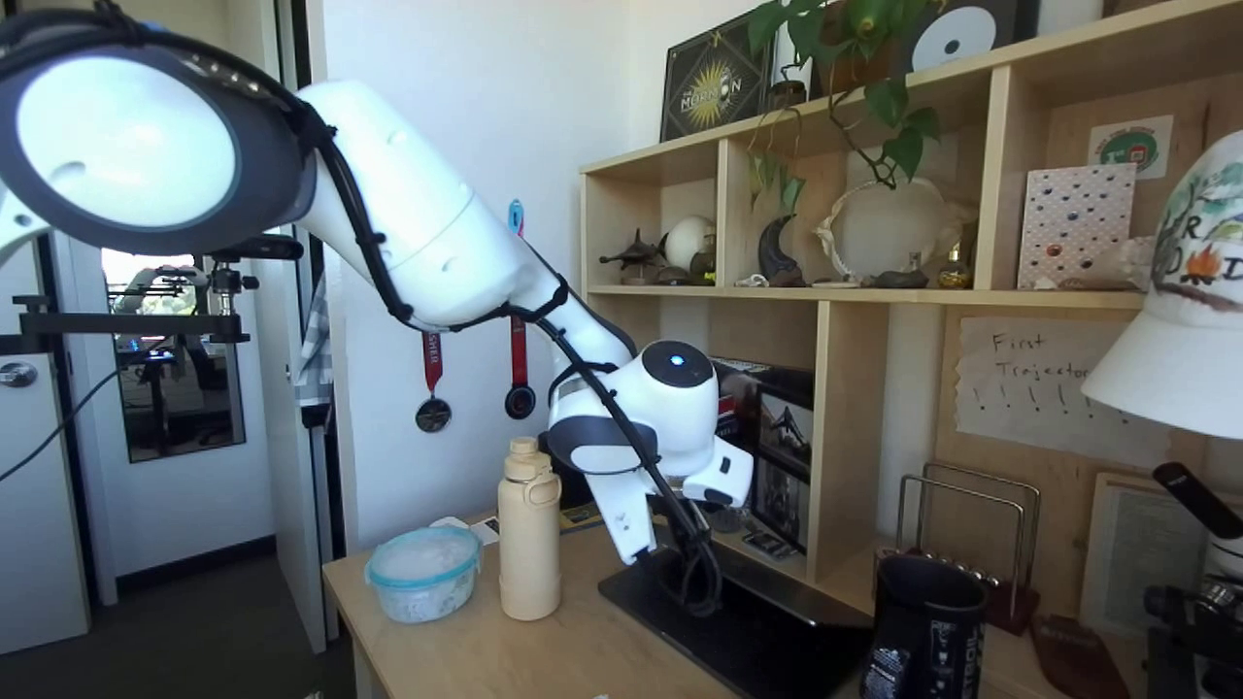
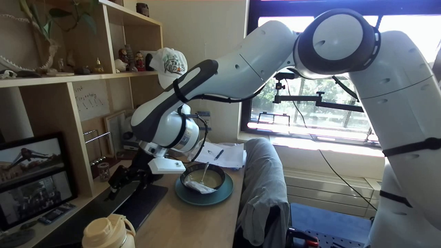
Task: Open the MacBook that is on the table.
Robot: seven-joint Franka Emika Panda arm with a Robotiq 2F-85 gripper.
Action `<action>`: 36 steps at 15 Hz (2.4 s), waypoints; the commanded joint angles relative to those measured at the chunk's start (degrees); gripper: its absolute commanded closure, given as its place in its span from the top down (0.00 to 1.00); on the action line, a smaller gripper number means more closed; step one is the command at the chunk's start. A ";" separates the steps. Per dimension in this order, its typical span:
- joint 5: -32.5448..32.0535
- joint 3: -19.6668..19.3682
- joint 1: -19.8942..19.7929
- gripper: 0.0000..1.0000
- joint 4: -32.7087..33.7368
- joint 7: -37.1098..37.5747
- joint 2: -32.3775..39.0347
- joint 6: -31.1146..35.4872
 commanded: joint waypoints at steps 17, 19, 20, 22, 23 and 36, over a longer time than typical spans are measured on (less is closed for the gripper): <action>-12.93 3.05 3.55 1.00 11.32 -4.37 0.65 6.61; -15.06 3.06 4.10 1.00 12.98 -4.18 1.37 6.72; -15.99 3.16 4.24 1.00 13.55 -4.10 1.64 6.56; -17.89 2.26 5.18 1.00 13.51 -1.83 1.34 6.46; -18.71 1.46 5.71 1.00 13.05 0.16 0.81 5.67; -42.22 -18.21 20.28 1.00 4.23 43.93 -12.99 -18.78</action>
